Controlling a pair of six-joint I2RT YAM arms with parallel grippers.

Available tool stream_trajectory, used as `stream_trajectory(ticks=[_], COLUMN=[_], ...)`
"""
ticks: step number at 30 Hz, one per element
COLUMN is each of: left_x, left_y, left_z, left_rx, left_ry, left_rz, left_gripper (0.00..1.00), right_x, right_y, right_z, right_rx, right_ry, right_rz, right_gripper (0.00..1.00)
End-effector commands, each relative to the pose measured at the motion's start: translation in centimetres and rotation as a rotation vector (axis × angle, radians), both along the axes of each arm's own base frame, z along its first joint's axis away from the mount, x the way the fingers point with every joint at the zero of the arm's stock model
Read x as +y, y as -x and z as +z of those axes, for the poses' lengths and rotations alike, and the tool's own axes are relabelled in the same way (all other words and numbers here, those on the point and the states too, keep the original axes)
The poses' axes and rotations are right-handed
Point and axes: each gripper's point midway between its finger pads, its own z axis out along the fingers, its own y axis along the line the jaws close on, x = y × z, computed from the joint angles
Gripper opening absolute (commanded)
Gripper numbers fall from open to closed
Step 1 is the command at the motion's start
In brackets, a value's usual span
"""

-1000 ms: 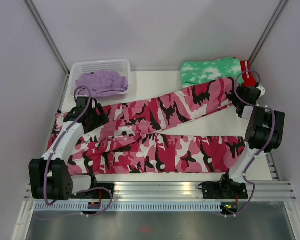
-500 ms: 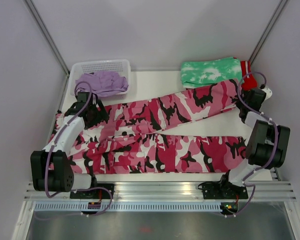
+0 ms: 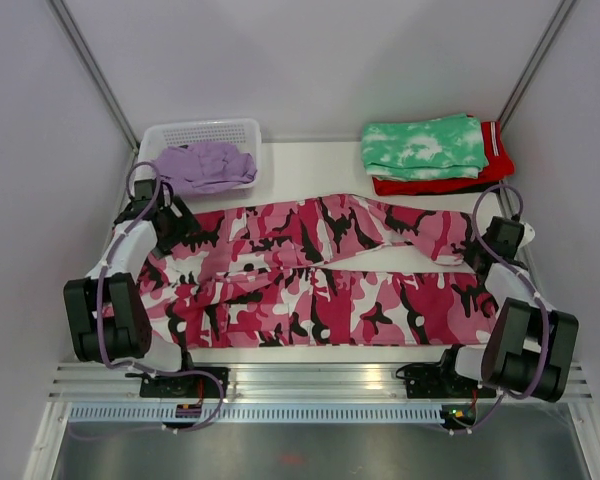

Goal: Fold and stack the trousers
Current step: Flatten the trousers out

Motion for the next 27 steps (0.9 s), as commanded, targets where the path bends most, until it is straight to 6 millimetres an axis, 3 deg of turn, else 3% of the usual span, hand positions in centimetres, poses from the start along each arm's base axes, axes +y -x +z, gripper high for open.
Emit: stream_trajectory(ticks=[1, 3, 4, 5, 7, 8, 10, 11, 12, 15, 16, 18, 19, 20, 23, 24, 26, 27], left_x=[0.3, 0.9, 1.4, 1.6, 2.4, 2.7, 2.7, 2.3, 1.4, -4.0, -8.5, -12.8, -15.9, -17.5, -23.5, -26.4, -29.0, -31.2], left_y=[-1.1, -0.8, -0.7, -0.6, -0.2, -0.1, 0.0, 0.0, -0.5, -1.5, -1.7, -1.5, -1.2, -1.2, -0.8, -0.4, -1.0, -1.7], left_z=[1.5, 2.1, 2.2, 2.4, 2.6, 2.6, 2.4, 2.5, 3.0, 5.9, 6.8, 7.6, 8.0, 7.7, 7.0, 7.3, 6.7, 5.8], left_rx=[-0.066, -0.081, -0.082, -0.085, -0.080, -0.080, -0.069, -0.073, -0.100, -0.186, -0.233, -0.278, -0.304, -0.302, -0.321, -0.344, -0.356, -0.339], left_ry=[0.079, 0.076, 0.070, 0.062, 0.044, 0.041, 0.046, 0.055, 0.072, -0.036, -0.033, 0.024, 0.049, 0.057, 0.074, 0.073, 0.042, 0.023], left_rz=[0.036, 0.049, 0.060, 0.061, 0.085, 0.092, 0.087, 0.054, 0.012, -0.218, -0.356, -0.468, -0.534, -0.564, -0.694, -0.759, -0.795, -0.812], left_gripper=[0.96, 0.96, 0.97, 0.98, 0.98, 0.98, 0.98, 0.92, 0.87, 0.81, 0.80, 0.77, 0.71, 0.66, 0.41, 0.34, 0.05, 0.02], right_x=[-0.3, -1.1, -1.3, -1.9, -2.0, -2.3, -1.6, -1.3, -0.8, 1.8, 3.3, 4.7, 5.7, 6.0, 6.7, 6.6, 5.9, 5.6], right_y=[0.4, -0.2, -0.1, -1.0, -1.3, -2.5, -3.4, -4.2, -4.6, -5.7, -6.1, -6.4, -6.6, -6.7, -6.6, -7.0, -6.8, -7.1], right_z=[-1.1, -0.9, -1.0, -0.2, 0.6, 2.7, 4.8, 7.3, 8.4, 11.2, 11.3, 10.4, 9.2, 8.4, 5.1, 4.6, 2.6, 2.2], right_rx=[0.048, 0.075, 0.104, 0.112, 0.148, 0.112, 0.064, -0.005, -0.037, -0.114, -0.123, -0.121, -0.115, -0.105, -0.054, -0.062, -0.017, -0.018], right_ry=[-0.008, 0.029, 0.036, 0.060, 0.068, 0.093, 0.083, 0.096, 0.101, 0.118, 0.116, 0.104, 0.080, 0.066, 0.041, 0.048, 0.045, 0.050], right_rz=[-0.015, -0.009, -0.006, 0.011, 0.034, 0.059, 0.108, 0.132, 0.164, 0.271, 0.321, 0.370, 0.402, 0.406, 0.417, 0.410, 0.367, 0.351], right_gripper=[0.11, 0.28, 0.51, 0.59, 0.65, 0.68, 0.73, 0.74, 0.77, 0.80, 0.80, 0.80, 0.80, 0.79, 0.68, 0.58, 0.41, 0.22])
